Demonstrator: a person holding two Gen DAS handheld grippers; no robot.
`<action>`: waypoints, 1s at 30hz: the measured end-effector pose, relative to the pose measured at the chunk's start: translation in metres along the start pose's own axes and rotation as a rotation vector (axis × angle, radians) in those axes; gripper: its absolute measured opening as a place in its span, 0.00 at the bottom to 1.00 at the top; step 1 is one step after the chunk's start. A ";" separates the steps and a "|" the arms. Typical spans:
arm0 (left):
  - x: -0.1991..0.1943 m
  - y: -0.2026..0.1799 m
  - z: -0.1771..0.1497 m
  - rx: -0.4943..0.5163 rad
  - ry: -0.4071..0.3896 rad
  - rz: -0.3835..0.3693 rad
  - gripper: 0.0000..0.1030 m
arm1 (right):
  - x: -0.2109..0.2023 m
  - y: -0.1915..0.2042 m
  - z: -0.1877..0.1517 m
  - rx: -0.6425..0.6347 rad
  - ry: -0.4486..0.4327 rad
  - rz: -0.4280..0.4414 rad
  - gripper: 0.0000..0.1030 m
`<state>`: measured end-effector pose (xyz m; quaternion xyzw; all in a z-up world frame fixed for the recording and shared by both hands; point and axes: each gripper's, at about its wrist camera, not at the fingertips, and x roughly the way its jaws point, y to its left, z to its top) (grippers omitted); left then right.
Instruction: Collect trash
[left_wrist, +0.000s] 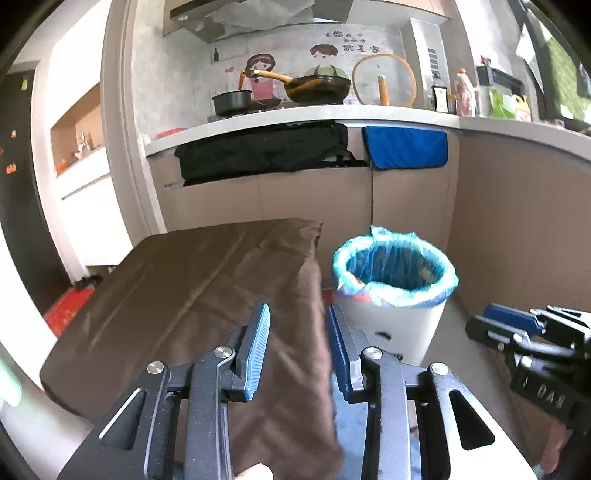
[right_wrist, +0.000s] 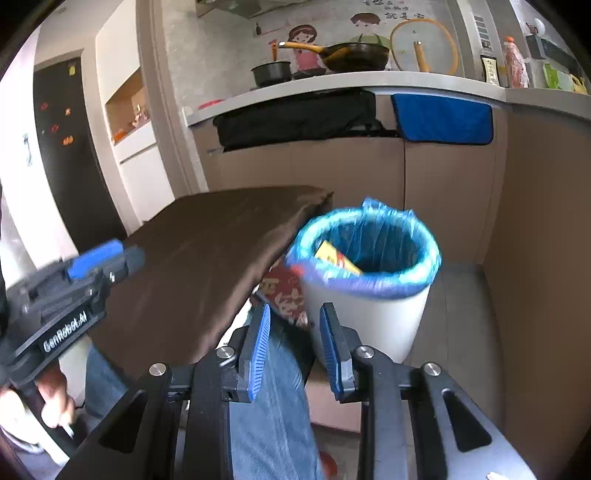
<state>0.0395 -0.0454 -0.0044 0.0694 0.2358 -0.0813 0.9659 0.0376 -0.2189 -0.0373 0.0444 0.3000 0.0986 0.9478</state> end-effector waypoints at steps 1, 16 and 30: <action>-0.004 0.002 -0.003 -0.004 0.005 -0.003 0.33 | -0.003 0.004 -0.006 0.004 0.002 0.000 0.25; -0.049 0.011 -0.027 -0.053 -0.010 0.048 0.33 | -0.053 0.032 -0.024 -0.077 -0.157 -0.104 0.25; -0.058 0.016 -0.030 -0.086 -0.030 0.081 0.33 | -0.059 0.034 -0.026 -0.089 -0.175 -0.100 0.26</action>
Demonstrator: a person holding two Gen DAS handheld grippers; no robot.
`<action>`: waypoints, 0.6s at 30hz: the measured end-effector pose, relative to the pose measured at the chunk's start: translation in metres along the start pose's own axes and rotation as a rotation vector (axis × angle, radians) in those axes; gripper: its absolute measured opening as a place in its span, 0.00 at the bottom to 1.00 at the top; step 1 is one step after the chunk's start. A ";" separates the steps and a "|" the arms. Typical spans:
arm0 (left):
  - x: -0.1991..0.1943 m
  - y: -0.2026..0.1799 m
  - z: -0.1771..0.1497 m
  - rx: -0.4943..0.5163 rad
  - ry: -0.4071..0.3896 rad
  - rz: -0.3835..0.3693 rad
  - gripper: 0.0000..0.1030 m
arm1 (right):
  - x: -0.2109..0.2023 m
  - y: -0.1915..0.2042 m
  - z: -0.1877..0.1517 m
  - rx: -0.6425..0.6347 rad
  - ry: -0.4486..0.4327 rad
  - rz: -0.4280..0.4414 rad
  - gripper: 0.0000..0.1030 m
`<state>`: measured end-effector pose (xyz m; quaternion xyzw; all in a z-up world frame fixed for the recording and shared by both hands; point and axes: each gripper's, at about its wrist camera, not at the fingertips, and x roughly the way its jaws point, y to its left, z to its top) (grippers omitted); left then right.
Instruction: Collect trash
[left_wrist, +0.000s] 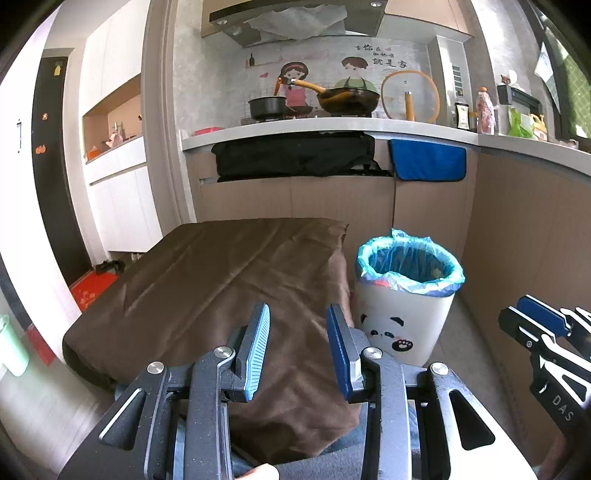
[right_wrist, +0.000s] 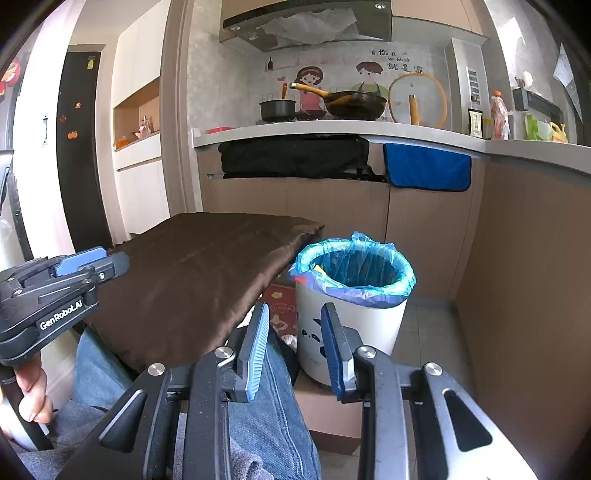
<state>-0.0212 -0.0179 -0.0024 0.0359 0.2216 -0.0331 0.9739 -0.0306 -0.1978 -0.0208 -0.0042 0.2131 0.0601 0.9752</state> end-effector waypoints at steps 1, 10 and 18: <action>0.000 0.000 0.000 0.002 0.000 -0.001 0.33 | 0.000 0.000 0.000 -0.002 -0.002 0.000 0.26; 0.000 -0.002 -0.001 0.007 -0.001 -0.007 0.33 | -0.001 0.004 -0.001 -0.008 -0.001 0.005 0.26; 0.000 -0.001 -0.001 0.007 -0.002 -0.008 0.33 | -0.002 0.004 0.000 -0.006 -0.002 0.004 0.26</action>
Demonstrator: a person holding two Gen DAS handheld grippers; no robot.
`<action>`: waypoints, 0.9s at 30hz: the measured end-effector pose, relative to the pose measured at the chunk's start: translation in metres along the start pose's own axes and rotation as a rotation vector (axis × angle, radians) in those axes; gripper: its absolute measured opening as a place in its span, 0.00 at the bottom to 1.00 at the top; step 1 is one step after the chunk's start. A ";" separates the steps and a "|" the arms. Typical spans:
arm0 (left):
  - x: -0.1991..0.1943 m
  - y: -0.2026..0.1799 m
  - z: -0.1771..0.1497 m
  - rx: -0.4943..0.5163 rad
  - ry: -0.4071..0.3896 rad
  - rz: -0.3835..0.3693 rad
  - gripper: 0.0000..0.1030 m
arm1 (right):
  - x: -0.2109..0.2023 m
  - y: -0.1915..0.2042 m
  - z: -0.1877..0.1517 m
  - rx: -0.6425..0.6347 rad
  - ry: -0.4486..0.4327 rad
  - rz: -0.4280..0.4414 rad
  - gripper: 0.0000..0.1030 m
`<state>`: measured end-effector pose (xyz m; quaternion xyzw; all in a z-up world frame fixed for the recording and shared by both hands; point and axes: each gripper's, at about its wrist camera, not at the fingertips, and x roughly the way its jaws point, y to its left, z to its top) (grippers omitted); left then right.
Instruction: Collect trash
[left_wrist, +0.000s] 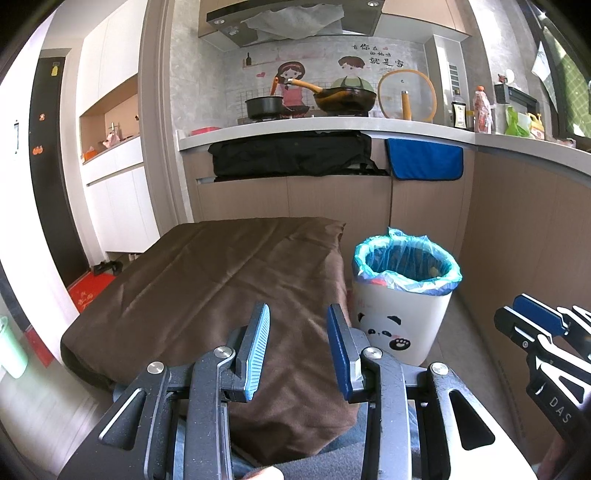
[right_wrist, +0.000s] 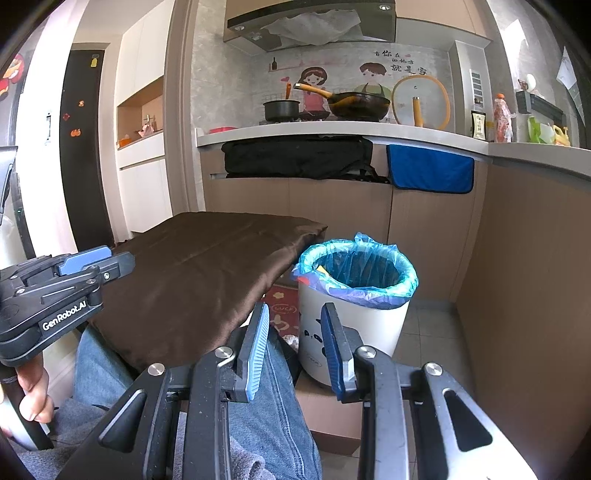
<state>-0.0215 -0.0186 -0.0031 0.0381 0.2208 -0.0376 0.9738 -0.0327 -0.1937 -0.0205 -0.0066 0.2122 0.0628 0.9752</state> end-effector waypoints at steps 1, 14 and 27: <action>0.000 0.000 0.000 0.000 0.000 0.000 0.33 | 0.000 0.000 0.000 0.000 -0.001 -0.001 0.26; 0.000 0.000 0.000 -0.001 0.001 0.000 0.33 | 0.000 0.000 0.000 0.000 0.001 0.000 0.26; 0.000 -0.002 0.000 -0.002 0.001 0.001 0.33 | 0.000 -0.001 0.000 0.001 0.000 -0.004 0.26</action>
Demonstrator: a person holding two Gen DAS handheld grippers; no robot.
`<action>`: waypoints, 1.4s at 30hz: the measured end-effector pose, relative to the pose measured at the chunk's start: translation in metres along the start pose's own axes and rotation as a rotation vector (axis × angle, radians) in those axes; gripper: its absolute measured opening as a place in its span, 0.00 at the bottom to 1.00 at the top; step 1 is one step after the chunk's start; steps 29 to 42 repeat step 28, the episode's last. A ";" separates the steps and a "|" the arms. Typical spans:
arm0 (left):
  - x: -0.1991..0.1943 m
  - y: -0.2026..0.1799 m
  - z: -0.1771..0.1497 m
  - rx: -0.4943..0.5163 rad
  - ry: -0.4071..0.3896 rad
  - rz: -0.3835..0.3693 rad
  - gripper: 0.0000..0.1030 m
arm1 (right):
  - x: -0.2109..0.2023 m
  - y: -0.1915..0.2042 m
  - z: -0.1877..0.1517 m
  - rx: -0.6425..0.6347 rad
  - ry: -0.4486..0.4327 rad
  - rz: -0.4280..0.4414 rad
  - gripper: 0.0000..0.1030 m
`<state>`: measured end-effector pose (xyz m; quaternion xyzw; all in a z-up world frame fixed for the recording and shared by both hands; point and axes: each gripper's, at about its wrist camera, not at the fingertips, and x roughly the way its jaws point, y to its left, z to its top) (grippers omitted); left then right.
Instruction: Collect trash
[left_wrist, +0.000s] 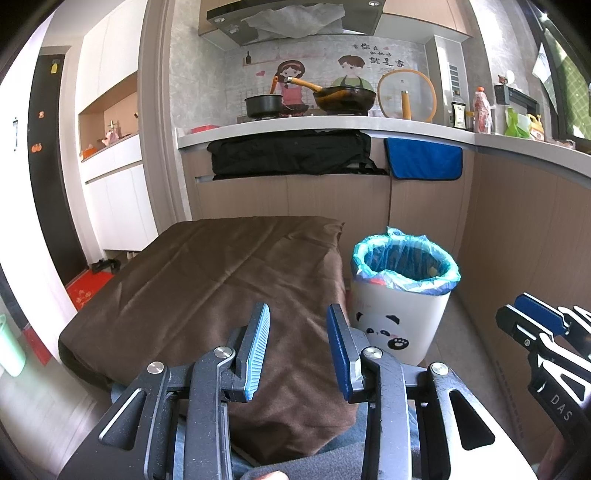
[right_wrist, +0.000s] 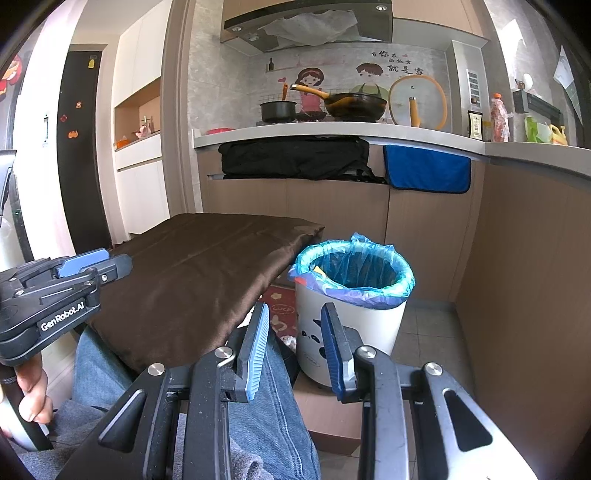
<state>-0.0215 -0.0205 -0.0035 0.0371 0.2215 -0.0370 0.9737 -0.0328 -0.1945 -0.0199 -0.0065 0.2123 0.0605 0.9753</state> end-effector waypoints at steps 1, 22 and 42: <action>0.000 0.000 0.000 0.000 0.000 0.000 0.33 | 0.000 0.000 0.000 0.001 0.000 -0.001 0.26; -0.001 -0.011 -0.003 0.003 0.003 -0.010 0.33 | -0.006 0.001 0.000 0.010 -0.004 -0.013 0.26; -0.001 -0.012 -0.003 0.006 0.000 -0.008 0.33 | -0.006 0.000 0.000 0.008 -0.007 -0.013 0.26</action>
